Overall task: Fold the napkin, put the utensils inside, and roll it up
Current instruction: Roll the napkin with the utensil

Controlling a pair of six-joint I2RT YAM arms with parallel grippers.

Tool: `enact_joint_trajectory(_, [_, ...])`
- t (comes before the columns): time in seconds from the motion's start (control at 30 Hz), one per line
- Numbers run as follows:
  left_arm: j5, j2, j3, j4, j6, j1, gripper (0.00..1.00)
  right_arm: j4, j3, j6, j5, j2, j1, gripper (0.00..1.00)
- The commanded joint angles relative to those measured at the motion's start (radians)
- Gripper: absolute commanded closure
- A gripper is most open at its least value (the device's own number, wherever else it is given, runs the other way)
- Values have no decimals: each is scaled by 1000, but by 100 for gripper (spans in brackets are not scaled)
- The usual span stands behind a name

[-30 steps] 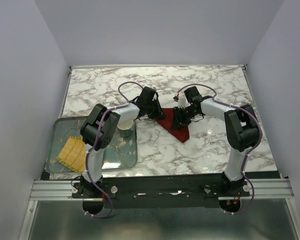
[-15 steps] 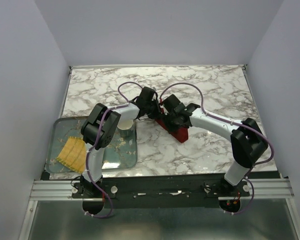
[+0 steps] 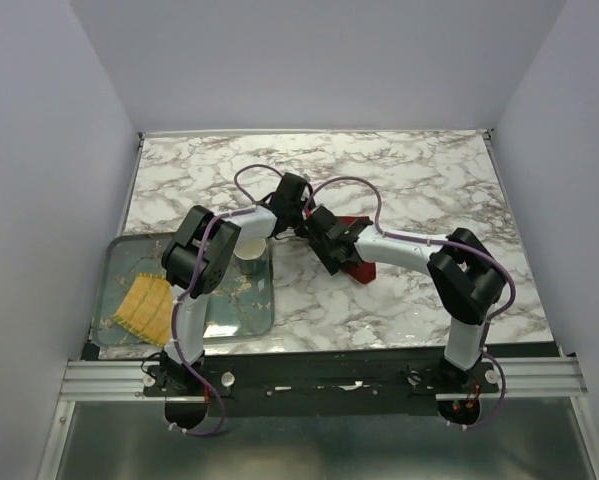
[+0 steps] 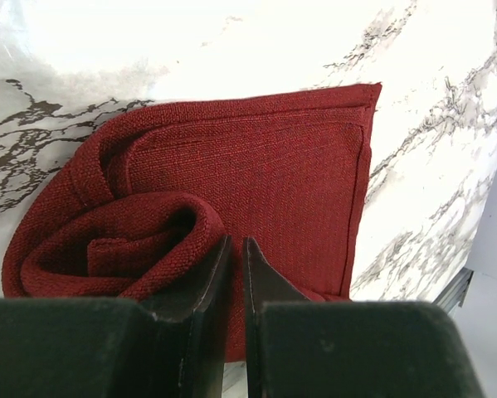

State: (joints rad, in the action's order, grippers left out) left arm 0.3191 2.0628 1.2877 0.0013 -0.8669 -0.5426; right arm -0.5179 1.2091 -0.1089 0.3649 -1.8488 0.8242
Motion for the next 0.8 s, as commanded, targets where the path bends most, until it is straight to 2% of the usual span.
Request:
enact_joint_trajectory(0.0, [4, 39, -27, -26, 5, 20, 80, 65, -29, -38, 114, -35, 4, 38])
enact_joint_trajectory(0.13, [15, 33, -28, -24, 3, 24, 80, 85, -46, -48, 89, -46, -19, 44])
enact_joint_trajectory(0.23, [18, 20, -27, -32, 11, 30, 79, 94, -60, -52, 22, -37, -51, 54])
enact_joint_trajectory(0.27, [12, 8, -25, -40, 19, 30, 78, 98, -63, -45, -3, -24, -57, 60])
enact_joint_trajectory(0.37, [-2, -16, 1, -78, 46, 32, 76, 99, -63, -35, -125, -15, -85, 65])
enact_joint_trajectory(0.4, [-5, -21, 16, -87, 51, 33, 75, 99, -65, -32, -214, -12, -95, 67])
enact_joint_trajectory(0.47, [-18, -49, 28, -112, 69, 32, 71, 101, -69, -34, -299, -10, -131, 71])
enact_joint_trajectory(0.6, [-44, -104, 56, -152, 98, 32, 62, 101, -74, -31, -547, -10, -203, 73])
enact_joint_trajectory(0.67, [-54, -137, 61, -168, 112, 32, 56, 82, -66, -20, -634, -23, -246, 74])
enact_joint_trajectory(0.77, [-61, -177, 64, -175, 118, 35, 53, 39, -37, -2, -745, -53, -287, 74])
